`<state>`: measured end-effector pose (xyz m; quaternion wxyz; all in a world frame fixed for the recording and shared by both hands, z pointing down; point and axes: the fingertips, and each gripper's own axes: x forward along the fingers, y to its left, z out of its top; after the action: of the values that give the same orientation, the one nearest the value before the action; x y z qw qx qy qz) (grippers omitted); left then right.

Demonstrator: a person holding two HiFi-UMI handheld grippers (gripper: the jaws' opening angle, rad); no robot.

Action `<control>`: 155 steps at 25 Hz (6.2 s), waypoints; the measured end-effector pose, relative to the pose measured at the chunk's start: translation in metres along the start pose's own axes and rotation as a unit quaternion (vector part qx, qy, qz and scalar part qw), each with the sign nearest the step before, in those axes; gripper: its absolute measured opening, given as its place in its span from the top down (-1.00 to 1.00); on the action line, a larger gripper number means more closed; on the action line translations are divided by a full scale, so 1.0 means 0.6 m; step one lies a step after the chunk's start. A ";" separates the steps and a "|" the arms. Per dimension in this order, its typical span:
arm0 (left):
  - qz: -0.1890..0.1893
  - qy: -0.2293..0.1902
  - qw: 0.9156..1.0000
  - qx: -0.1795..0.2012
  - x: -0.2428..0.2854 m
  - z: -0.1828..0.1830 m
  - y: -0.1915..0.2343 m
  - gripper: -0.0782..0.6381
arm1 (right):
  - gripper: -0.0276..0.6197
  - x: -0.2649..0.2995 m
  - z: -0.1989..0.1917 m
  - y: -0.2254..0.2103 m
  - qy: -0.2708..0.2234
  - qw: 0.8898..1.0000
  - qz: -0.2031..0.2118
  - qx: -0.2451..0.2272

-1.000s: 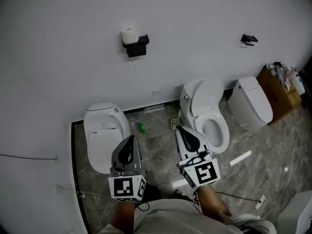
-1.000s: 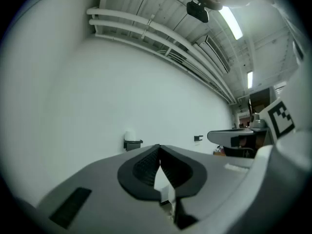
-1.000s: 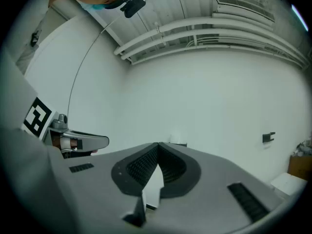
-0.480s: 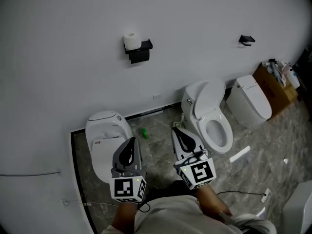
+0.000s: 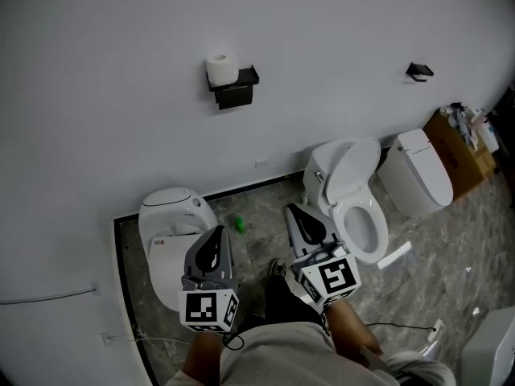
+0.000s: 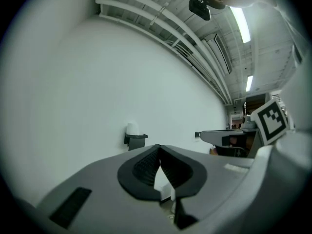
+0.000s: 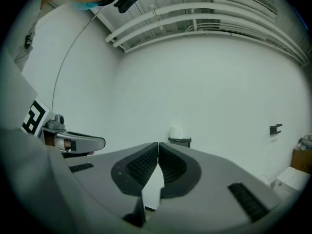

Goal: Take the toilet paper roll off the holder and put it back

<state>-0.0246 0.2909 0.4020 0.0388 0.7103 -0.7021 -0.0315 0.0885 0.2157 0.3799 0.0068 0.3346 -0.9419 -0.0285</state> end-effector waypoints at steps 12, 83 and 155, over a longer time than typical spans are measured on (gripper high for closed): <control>0.041 0.010 0.999 0.008 0.227 0.038 0.059 0.76 | 0.90 0.198 0.020 -0.132 -0.014 0.998 0.063 0.012; -0.141 0.100 0.985 0.013 0.810 0.075 0.360 -0.29 | -0.13 0.843 -0.075 -0.192 0.089 0.988 0.129 -0.011; -0.266 0.075 0.960 0.037 0.644 0.020 -0.116 -0.20 | -0.02 0.363 -0.076 -0.349 0.097 0.991 -0.020 -0.085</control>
<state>0.0482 -0.0948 0.3870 0.0554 0.8729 -0.4832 0.0392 0.0530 -0.0862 0.4120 0.1262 0.3528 -0.9240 -0.0758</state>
